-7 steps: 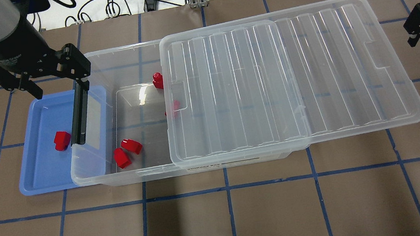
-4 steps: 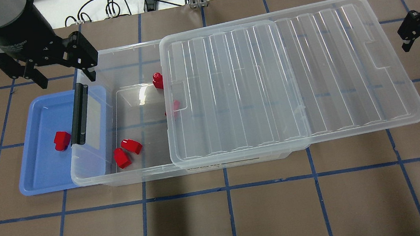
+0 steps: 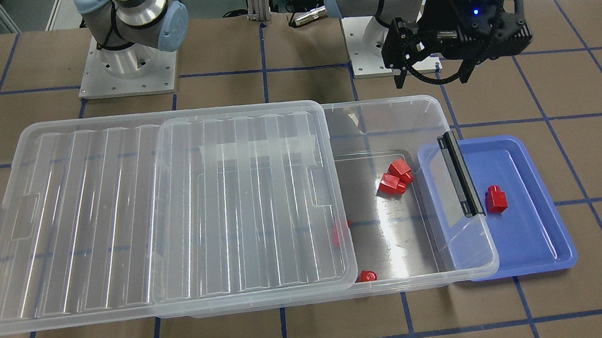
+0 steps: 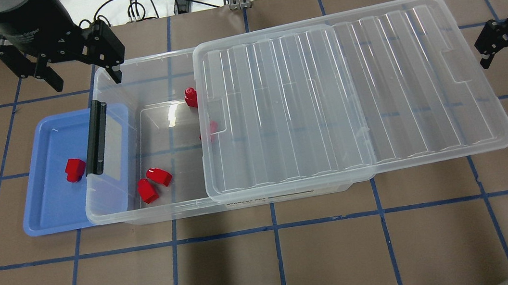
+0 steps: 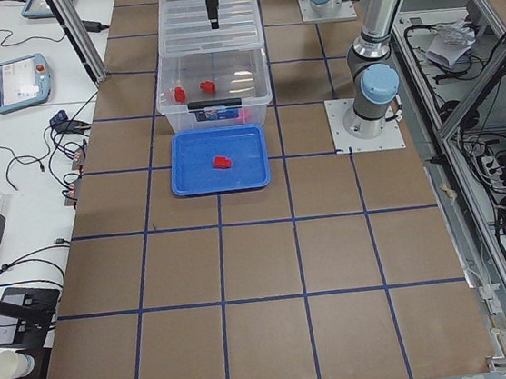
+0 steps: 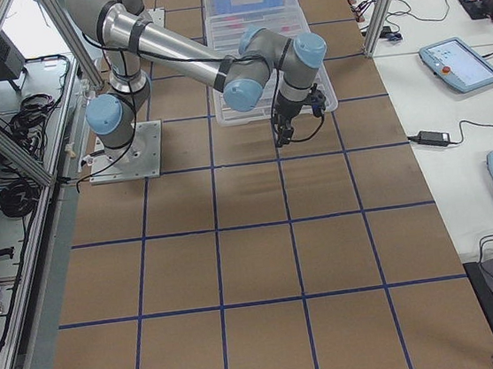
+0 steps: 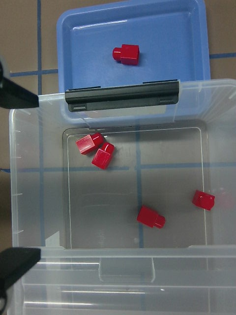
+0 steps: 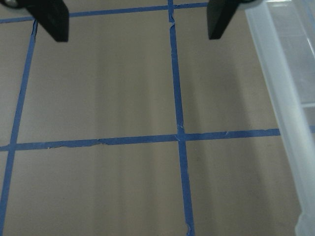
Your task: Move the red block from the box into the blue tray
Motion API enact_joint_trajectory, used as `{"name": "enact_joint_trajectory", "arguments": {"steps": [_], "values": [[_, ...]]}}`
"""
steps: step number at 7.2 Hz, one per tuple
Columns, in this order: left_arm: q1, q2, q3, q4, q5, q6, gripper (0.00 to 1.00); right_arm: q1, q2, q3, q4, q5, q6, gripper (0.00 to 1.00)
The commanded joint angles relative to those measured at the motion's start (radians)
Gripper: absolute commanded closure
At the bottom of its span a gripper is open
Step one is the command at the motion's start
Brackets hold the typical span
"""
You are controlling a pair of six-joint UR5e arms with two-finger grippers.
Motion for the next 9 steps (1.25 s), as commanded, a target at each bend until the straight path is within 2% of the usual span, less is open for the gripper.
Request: {"name": "enact_joint_trajectory", "arguments": {"steps": [1, 3, 4, 5, 7, 9], "values": [[-0.002, 0.02, -0.077, 0.044, 0.001, 0.012, 0.0, 0.005, 0.001, 0.0, 0.009, 0.005, 0.001, 0.0], [-0.002, 0.018, -0.104, 0.067, -0.006, 0.015, 0.0, 0.013, -0.004, 0.001, 0.011, 0.015, 0.006, 0.0], [-0.002, 0.027, -0.085, 0.116, -0.008, 0.014, 0.0, 0.023, -0.004, 0.002, 0.014, 0.015, 0.041, 0.0], [0.002, 0.023, -0.113, 0.148, -0.012, 0.018, 0.0, 0.034, -0.004, 0.002, 0.025, 0.016, 0.052, 0.0], [0.021, 0.017, -0.148, 0.147, -0.011, 0.017, 0.0, 0.089, -0.004, 0.002, 0.028, 0.016, 0.137, 0.0], [0.026, 0.008, -0.137, 0.147, -0.005, 0.018, 0.0, 0.146, -0.004, 0.0, 0.049, 0.019, 0.232, 0.0]]}}
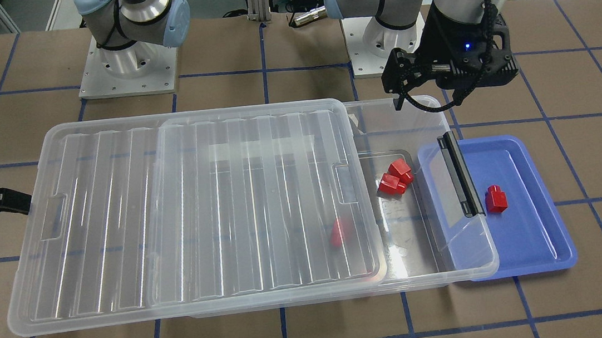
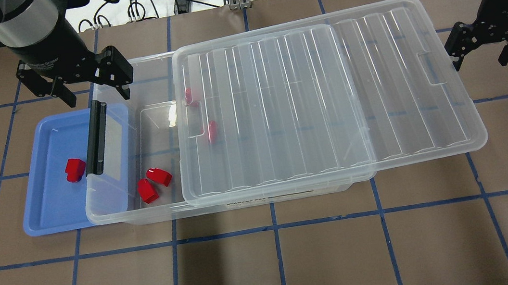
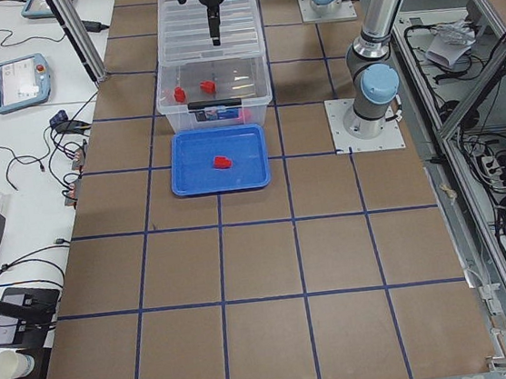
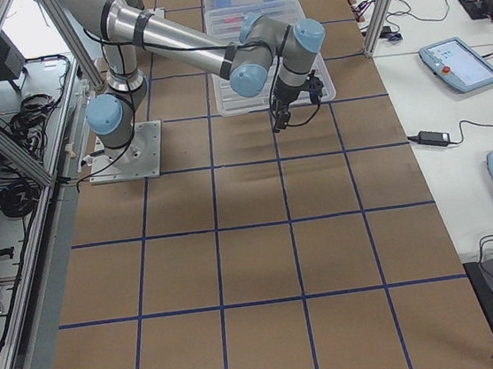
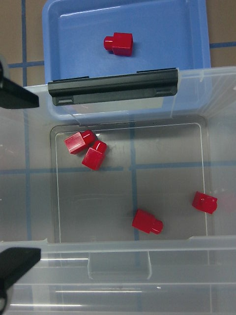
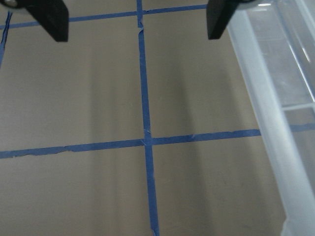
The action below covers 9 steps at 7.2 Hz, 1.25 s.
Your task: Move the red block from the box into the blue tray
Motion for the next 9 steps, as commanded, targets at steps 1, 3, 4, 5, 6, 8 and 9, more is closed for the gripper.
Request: {"name": "enact_joint_trajectory", "arguments": {"steps": [1, 3, 4, 5, 6, 8, 9], "values": [[-0.003, -0.007, 0.009, 0.0, 0.005, 0.002, 0.0, 0.065, 0.002, -0.001, 0.012, 0.021, 0.098, 0.0], [-0.001, 0.006, -0.003, 0.002, -0.001, 0.002, 0.0, 0.108, 0.002, -0.001, 0.012, 0.055, 0.185, 0.0], [-0.001, 0.006, -0.005, 0.002, -0.001, 0.002, 0.0, 0.146, 0.002, -0.001, 0.01, 0.058, 0.247, 0.0], [-0.001, 0.006, -0.003, 0.004, 0.005, 0.002, 0.0, 0.189, 0.005, -0.001, 0.007, 0.06, 0.291, 0.0], [-0.003, 0.004, 0.0, 0.004, 0.005, 0.002, 0.0, 0.211, 0.005, -0.001, 0.006, 0.072, 0.316, 0.0], [-0.001, 0.006, -0.005, 0.004, 0.002, 0.002, 0.0, 0.236, 0.002, -0.001, 0.007, 0.094, 0.338, 0.0], [-0.001, 0.006, -0.006, 0.004, 0.0, 0.0, 0.0, 0.246, -0.001, -0.002, 0.006, 0.092, 0.338, 0.0]]}}
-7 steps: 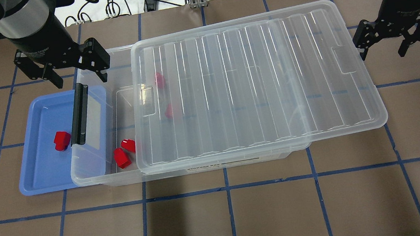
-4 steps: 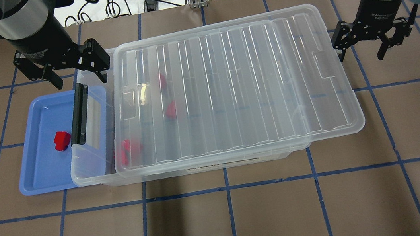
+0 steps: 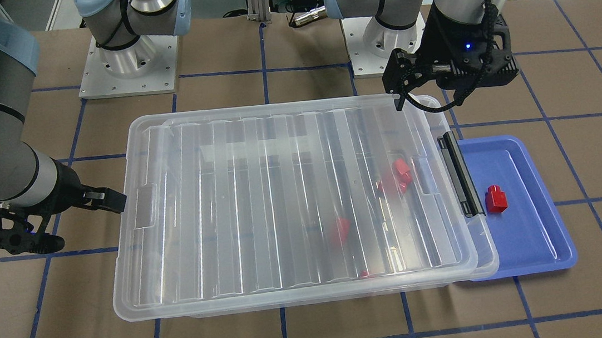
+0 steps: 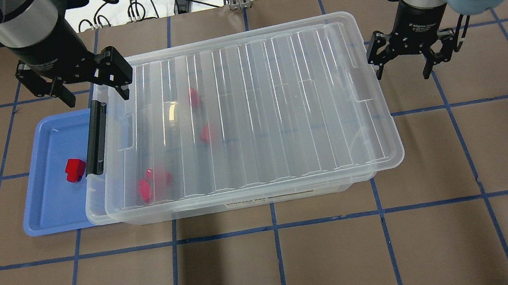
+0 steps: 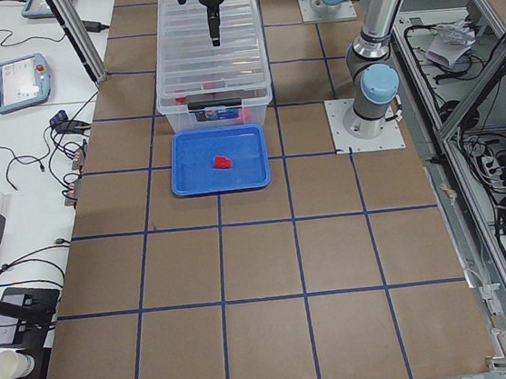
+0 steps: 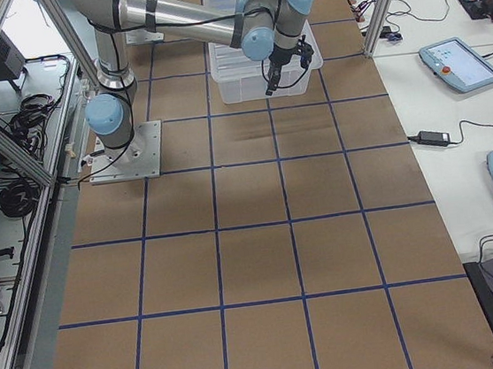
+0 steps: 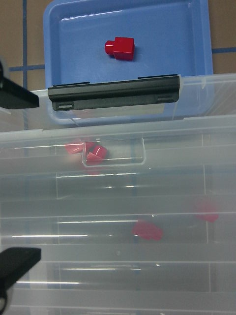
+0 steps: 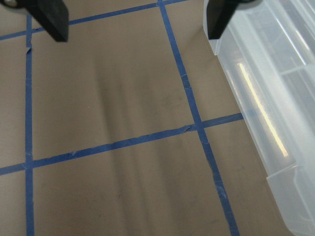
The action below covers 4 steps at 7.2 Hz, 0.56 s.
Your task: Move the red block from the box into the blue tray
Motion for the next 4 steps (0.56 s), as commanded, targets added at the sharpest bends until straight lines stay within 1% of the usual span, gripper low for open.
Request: {"name": "enact_joint_trajectory", "arguments": {"steps": [1, 4], "values": [[0.0, 0.004, -0.001, 0.0, -0.003, 0.0, 0.0, 0.017, -0.005, -0.001, -0.001, 0.005, 0.005, 0.0], [0.0, 0.002, -0.002, 0.0, -0.003, -0.001, 0.0, 0.034, -0.006, -0.003, -0.001, 0.003, 0.014, 0.0]]}}
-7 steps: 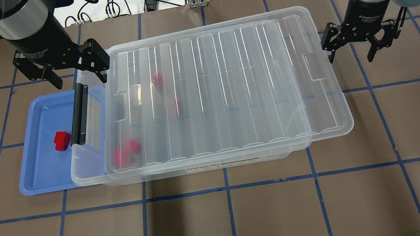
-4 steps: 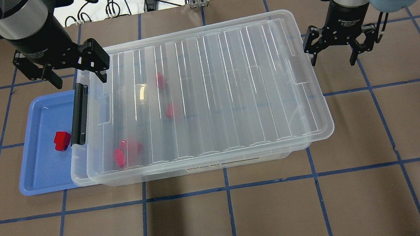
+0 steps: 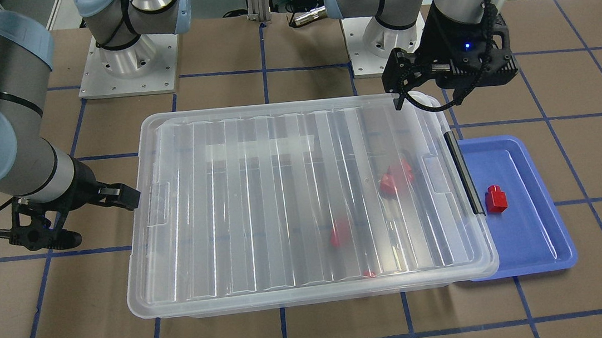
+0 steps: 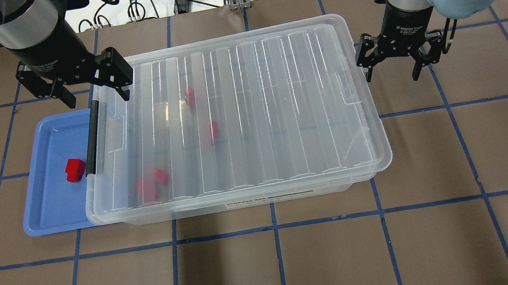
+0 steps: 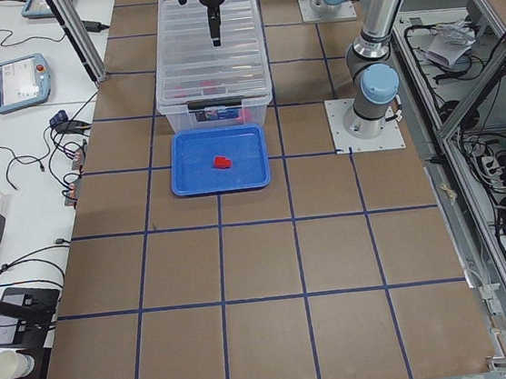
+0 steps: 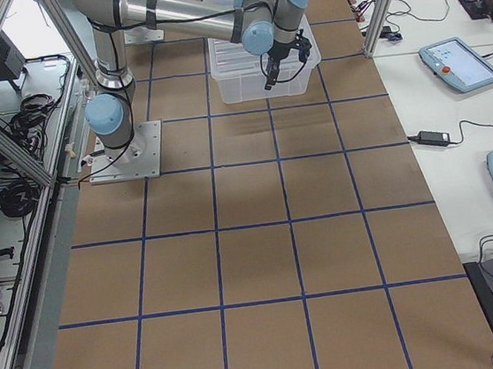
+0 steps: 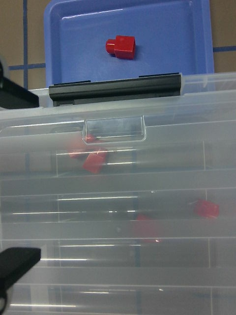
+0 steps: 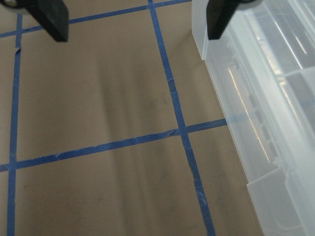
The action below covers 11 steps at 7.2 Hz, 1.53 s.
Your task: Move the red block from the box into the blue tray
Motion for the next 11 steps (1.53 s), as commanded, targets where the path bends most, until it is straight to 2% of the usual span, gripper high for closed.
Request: {"name": "enact_joint_trajectory", "arguments": {"steps": [1, 4, 6, 8, 11], "values": [[0.0, -0.001, 0.001, 0.0, -0.003, -0.001, 0.0, 0.003, -0.012, -0.016, 0.007, -0.004, -0.004, 0.0], [0.0, 0.002, 0.002, 0.0, -0.001, -0.001, 0.0, 0.0, -0.178, -0.006, -0.001, -0.004, -0.011, 0.0], [0.0, 0.001, 0.008, -0.005, 0.006, 0.0, 0.0, 0.009, -0.267, 0.013, 0.017, 0.002, 0.05, 0.0], [0.002, 0.001, 0.016, -0.002, 0.005, -0.001, 0.0, 0.055, -0.326, 0.069, 0.057, 0.027, 0.049, 0.0], [-0.003, 0.002, 0.022, -0.002, 0.008, 0.0, 0.0, 0.044, -0.34, 0.068, 0.098, 0.016, 0.032, 0.0]]}}
